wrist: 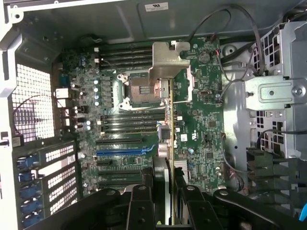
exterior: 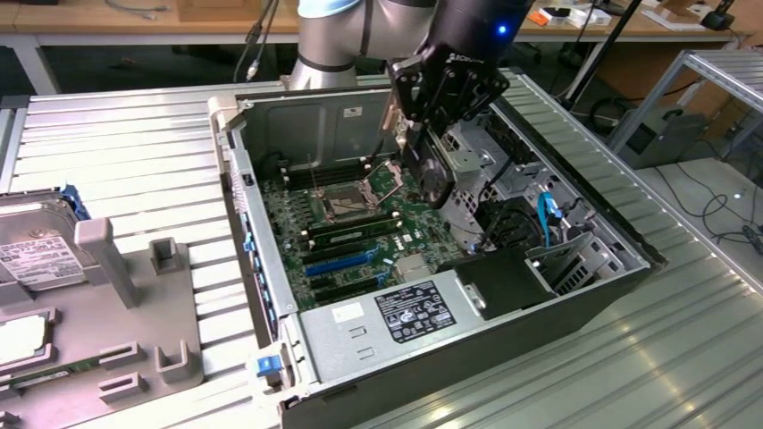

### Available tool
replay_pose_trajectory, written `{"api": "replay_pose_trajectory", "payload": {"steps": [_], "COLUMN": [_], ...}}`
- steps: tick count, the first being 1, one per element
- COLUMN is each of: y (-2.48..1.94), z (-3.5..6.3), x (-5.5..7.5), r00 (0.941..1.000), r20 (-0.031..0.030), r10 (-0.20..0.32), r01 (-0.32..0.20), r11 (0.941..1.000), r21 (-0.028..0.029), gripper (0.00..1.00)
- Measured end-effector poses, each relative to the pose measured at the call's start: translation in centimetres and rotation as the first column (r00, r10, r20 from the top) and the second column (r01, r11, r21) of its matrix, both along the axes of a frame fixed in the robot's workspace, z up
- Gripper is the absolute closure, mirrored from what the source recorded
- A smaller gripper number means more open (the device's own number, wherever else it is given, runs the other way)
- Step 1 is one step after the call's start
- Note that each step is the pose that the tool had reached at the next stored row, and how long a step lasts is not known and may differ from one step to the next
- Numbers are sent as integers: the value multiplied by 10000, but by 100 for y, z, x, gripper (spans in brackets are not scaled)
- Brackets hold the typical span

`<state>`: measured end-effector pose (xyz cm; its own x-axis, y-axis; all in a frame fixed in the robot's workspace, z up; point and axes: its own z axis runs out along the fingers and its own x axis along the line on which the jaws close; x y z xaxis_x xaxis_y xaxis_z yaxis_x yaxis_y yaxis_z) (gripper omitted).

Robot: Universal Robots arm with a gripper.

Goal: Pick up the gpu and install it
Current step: 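Pick up the gpu and move the gpu toward the slot, then insert the gpu into the slot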

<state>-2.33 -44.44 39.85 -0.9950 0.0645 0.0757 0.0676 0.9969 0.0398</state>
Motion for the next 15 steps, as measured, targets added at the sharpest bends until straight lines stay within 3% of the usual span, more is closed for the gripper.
{"api": "replay_pose_trajectory", "payload": {"steps": [12,15], "y": [0,0], "z": [-3,-4], "x": [0,-1], "r00": [10000,9997], "r20": [1,1], "r10": [10,262], "r01": [-10,-262], "r11": [10000,9997], "r21": [1,2], "gripper": [73,73]}}
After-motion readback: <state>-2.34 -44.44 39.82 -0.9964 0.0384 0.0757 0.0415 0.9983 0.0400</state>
